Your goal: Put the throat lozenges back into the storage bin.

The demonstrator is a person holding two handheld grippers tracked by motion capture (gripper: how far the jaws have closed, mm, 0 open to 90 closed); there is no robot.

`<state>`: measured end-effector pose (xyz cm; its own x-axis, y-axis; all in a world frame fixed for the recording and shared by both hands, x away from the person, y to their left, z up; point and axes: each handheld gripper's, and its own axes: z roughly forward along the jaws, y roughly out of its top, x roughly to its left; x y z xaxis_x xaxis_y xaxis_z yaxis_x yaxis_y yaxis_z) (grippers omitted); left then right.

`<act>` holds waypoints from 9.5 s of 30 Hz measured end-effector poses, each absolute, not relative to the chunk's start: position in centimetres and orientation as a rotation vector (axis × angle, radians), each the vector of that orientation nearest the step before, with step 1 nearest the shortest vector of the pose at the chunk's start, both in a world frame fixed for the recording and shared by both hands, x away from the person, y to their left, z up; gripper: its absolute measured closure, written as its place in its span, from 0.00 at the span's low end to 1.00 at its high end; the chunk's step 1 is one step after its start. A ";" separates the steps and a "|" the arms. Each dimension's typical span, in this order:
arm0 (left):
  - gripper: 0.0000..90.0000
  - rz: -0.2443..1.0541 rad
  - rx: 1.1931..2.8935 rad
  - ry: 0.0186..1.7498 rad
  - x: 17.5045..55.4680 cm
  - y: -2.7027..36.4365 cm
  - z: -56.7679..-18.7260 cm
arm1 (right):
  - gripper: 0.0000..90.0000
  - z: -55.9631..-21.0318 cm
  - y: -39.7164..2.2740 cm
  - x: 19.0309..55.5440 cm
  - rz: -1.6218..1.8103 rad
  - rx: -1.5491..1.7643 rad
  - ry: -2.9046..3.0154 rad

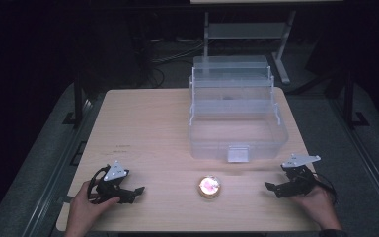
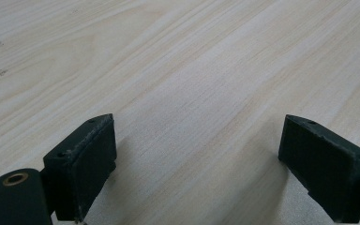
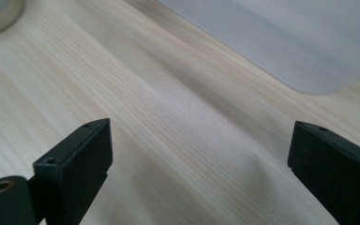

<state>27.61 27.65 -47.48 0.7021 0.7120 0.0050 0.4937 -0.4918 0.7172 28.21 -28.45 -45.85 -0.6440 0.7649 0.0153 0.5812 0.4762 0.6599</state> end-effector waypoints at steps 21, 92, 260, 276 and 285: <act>0.12 0.394 2.189 0.918 27.6 27.6 -47.5 | 0.07 -41.8 -26.8 28.2 0.904 1.018 2.500; 0.12 0.391 2.188 0.921 27.6 27.6 -47.5 | 0.07 -38.4 -17.6 30.2 0.806 0.701 2.739; 0.12 0.395 2.186 0.927 27.4 27.6 -47.5 | 0.22 -37.7 -12.1 29.9 0.684 0.481 2.965; 0.12 0.395 2.187 0.927 27.4 27.6 -47.5 | 0.22 -36.4 -15.5 30.2 0.727 0.593 2.902; 0.12 0.395 2.186 0.928 27.4 27.6 -47.5 | 0.22 -36.5 -17.5 30.4 0.728 0.679 2.867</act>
